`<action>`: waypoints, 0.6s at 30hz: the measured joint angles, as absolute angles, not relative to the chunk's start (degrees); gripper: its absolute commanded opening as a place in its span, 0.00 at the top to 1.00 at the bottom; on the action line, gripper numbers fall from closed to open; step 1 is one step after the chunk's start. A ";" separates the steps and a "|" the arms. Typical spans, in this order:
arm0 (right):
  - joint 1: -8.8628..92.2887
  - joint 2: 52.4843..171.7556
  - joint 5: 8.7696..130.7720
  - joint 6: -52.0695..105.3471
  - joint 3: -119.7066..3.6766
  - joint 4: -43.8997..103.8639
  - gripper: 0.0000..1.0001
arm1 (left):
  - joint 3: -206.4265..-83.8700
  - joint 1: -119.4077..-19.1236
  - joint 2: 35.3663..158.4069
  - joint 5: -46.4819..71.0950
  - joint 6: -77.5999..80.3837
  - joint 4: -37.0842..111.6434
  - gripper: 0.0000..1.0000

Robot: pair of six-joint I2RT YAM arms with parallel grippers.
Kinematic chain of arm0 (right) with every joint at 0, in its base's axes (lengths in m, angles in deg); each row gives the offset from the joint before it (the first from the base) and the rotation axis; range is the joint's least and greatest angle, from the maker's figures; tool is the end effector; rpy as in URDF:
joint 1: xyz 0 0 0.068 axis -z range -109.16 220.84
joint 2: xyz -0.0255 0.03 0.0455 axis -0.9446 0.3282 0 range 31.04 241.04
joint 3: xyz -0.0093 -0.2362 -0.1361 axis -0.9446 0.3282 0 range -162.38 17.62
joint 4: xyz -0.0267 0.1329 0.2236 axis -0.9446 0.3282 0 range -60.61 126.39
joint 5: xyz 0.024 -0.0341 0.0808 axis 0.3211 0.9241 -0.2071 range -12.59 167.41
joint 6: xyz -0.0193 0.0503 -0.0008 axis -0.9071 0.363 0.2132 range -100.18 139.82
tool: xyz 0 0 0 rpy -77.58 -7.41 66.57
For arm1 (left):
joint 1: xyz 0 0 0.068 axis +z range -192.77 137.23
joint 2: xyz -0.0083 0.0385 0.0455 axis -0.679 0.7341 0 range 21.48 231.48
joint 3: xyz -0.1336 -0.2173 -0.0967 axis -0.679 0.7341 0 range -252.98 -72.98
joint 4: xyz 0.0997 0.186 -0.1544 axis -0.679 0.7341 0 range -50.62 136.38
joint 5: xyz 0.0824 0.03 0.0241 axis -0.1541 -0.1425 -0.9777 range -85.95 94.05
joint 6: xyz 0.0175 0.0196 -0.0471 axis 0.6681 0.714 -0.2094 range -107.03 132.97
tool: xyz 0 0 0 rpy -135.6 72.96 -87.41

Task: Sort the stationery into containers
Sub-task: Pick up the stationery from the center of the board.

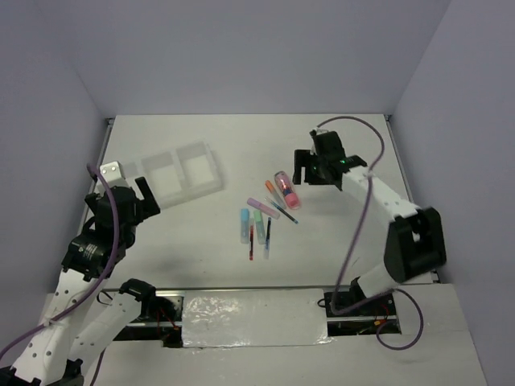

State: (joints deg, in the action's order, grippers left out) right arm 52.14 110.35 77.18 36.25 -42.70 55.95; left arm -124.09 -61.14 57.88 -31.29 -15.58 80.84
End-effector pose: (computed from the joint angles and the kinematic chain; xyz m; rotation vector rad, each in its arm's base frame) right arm 0.2831 0.0962 0.2717 -0.0493 2.3858 0.2987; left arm 0.1216 -0.0187 0.3440 -0.5430 1.8706 0.0898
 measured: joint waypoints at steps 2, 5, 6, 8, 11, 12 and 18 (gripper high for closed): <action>51.81 119.88 77.51 34.83 -48.31 55.71 0.25 | -124.09 -61.33 58.19 -30.87 -15.52 80.77 0.01; 51.53 129.38 77.47 33.17 -54.54 55.60 0.28 | -124.09 -61.44 58.67 -30.37 -15.48 80.55 0.01; 51.38 131.68 77.42 32.69 -56.18 55.58 0.28 | -124.09 -61.46 58.89 -30.24 -15.48 80.46 0.01; 51.03 134.67 76.94 31.99 -58.56 55.78 0.28 | -124.09 -61.46 59.30 -30.08 -15.45 80.33 0.01; 49.93 137.27 76.29 31.27 -60.66 55.82 0.28 | -124.09 -61.55 60.09 -29.89 -15.45 80.00 0.01; 49.45 137.78 76.18 31.16 -60.99 55.84 0.28 | -124.09 -61.57 60.37 -29.78 -15.45 79.96 0.01; 47.40 142.19 75.83 30.48 -62.80 55.87 0.36 | -124.09 -61.68 61.12 -29.01 -15.41 79.59 0.01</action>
State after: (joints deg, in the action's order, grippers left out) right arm 47.40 142.19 75.83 30.48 -62.80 55.87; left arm -124.09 -61.68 61.12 -29.01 -15.41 79.59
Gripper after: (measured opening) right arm 0.670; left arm 0.994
